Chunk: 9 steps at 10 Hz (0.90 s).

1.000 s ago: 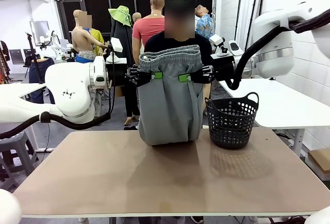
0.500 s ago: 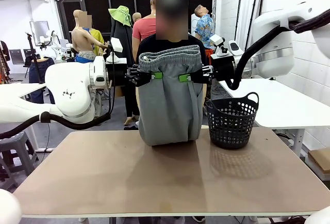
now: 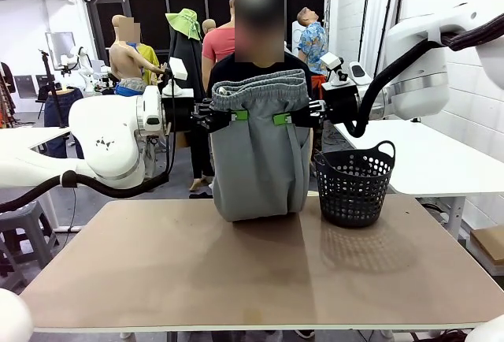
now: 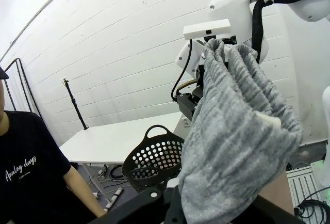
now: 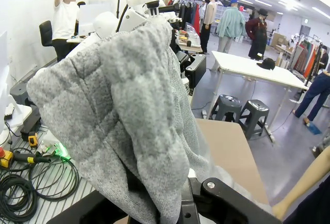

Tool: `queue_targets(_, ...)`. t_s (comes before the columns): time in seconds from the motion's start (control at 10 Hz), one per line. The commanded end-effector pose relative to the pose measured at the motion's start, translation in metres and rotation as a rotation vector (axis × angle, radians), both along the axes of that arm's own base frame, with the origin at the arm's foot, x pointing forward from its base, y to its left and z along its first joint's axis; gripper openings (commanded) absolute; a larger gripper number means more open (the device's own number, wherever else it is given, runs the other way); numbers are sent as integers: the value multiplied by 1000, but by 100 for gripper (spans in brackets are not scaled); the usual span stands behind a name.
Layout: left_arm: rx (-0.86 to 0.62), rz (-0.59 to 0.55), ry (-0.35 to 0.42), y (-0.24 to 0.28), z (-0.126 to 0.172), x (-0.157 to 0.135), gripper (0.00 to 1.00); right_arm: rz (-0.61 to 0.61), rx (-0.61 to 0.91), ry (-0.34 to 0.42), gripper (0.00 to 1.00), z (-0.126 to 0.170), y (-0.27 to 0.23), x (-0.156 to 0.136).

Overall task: Fold the training pants.
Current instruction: Release the ends of the Training pants and then grab the overlapped ends.

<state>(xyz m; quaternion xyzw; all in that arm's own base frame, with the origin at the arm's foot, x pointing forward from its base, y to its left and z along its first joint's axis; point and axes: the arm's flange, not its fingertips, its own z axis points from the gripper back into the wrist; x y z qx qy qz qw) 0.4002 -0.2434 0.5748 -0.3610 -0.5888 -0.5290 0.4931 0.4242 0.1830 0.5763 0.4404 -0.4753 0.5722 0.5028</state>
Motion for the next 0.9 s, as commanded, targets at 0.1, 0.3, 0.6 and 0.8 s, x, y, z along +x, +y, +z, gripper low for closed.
queue_targets(0.1, -4, 2, 10, -2, 3, -2, 0, 0, 22, 8, 0, 1, 0, -1)
queue_targets(0.3, -4, 2, 10, -2, 3, -2, 0, 0, 22, 8, 0, 1, 0, -1)
queue_targets(0.6, -4, 2, 10, -2, 3, -2, 0, 0, 22, 8, 0, 1, 0, -1)
queue_targets(0.8, -4, 2, 10, -2, 3, -2, 0, 0, 22, 8, 0, 1, 0, -1)
